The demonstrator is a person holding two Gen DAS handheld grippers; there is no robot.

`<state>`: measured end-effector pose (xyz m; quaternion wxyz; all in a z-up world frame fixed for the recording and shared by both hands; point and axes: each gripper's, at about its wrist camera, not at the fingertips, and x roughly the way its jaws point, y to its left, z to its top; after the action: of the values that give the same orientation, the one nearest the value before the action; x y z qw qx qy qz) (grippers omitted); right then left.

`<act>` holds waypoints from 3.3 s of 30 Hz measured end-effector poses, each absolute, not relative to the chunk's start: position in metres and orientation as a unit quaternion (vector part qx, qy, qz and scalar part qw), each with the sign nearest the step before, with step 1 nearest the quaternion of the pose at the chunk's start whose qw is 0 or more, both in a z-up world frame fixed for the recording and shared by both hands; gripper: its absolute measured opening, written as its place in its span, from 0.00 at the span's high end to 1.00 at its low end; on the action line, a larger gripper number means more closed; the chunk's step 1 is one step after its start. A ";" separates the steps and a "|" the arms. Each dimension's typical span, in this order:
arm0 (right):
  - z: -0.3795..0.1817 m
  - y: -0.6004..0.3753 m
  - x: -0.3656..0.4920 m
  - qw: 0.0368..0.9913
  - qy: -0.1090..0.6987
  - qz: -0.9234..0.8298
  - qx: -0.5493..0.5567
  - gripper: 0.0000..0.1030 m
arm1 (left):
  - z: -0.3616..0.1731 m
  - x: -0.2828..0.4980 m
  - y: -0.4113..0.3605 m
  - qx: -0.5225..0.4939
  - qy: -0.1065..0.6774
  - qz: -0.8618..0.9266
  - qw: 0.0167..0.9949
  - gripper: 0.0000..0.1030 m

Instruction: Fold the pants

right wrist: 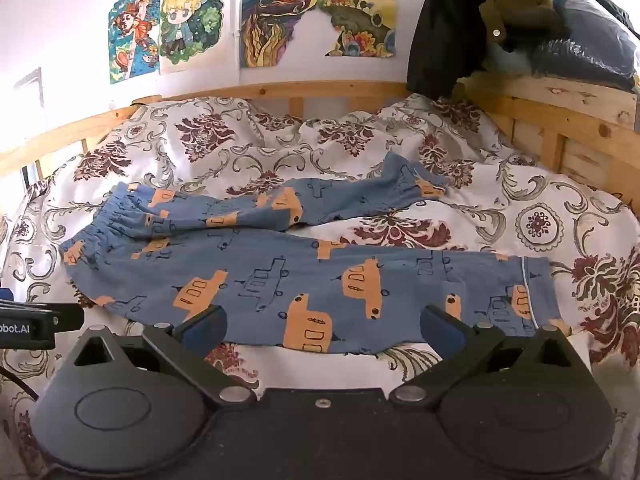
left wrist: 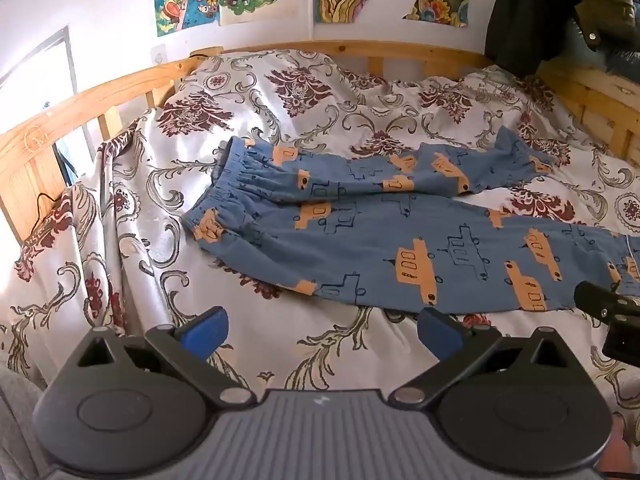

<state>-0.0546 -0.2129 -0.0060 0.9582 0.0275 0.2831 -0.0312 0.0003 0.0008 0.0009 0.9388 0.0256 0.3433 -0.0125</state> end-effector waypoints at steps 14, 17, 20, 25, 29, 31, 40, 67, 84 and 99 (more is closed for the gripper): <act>-0.011 -0.221 -0.052 0.956 0.289 -0.041 0.026 0.01 | -0.010 -0.004 0.002 0.026 0.348 -0.007 0.937 0.00; -0.009 -0.217 -0.053 0.956 0.289 -0.043 0.026 0.01 | -0.009 0.000 0.004 0.026 0.349 -0.008 0.937 0.00; -0.009 -0.218 -0.053 0.956 0.289 -0.043 0.026 0.01 | -0.009 0.000 0.003 0.027 0.349 -0.008 0.937 0.00; -0.009 -0.218 -0.053 0.956 0.289 -0.042 0.026 0.01 | -0.009 0.000 0.003 0.027 0.349 -0.007 0.937 0.00; -0.009 -0.219 -0.053 0.956 0.289 -0.042 0.027 0.01 | -0.008 0.000 0.002 0.027 0.350 -0.007 0.936 0.00; -0.009 -0.219 -0.053 0.956 0.289 -0.042 0.027 0.01 | -0.009 0.000 0.002 0.027 0.349 -0.007 0.937 0.00; -0.009 -0.219 -0.052 0.956 0.290 -0.042 0.027 0.01 | -0.009 0.000 0.002 0.028 0.350 -0.006 0.936 0.00; -0.010 -0.221 -0.051 0.955 0.293 -0.042 0.031 0.01 | -0.008 0.002 0.000 0.040 0.360 0.003 0.932 0.00; 0.007 -0.250 -0.050 0.945 0.289 0.007 0.155 0.00 | 0.020 0.023 0.018 -0.040 0.369 -0.065 0.926 0.00; 0.037 -0.289 0.118 0.924 0.346 0.161 -0.009 0.00 | 0.054 0.227 0.006 0.120 0.343 -0.162 0.917 0.00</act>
<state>0.1178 -0.2887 0.0369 0.9242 -0.0092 0.3462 0.1609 0.2270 0.0064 0.0537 0.9174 0.1197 0.3429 -0.1624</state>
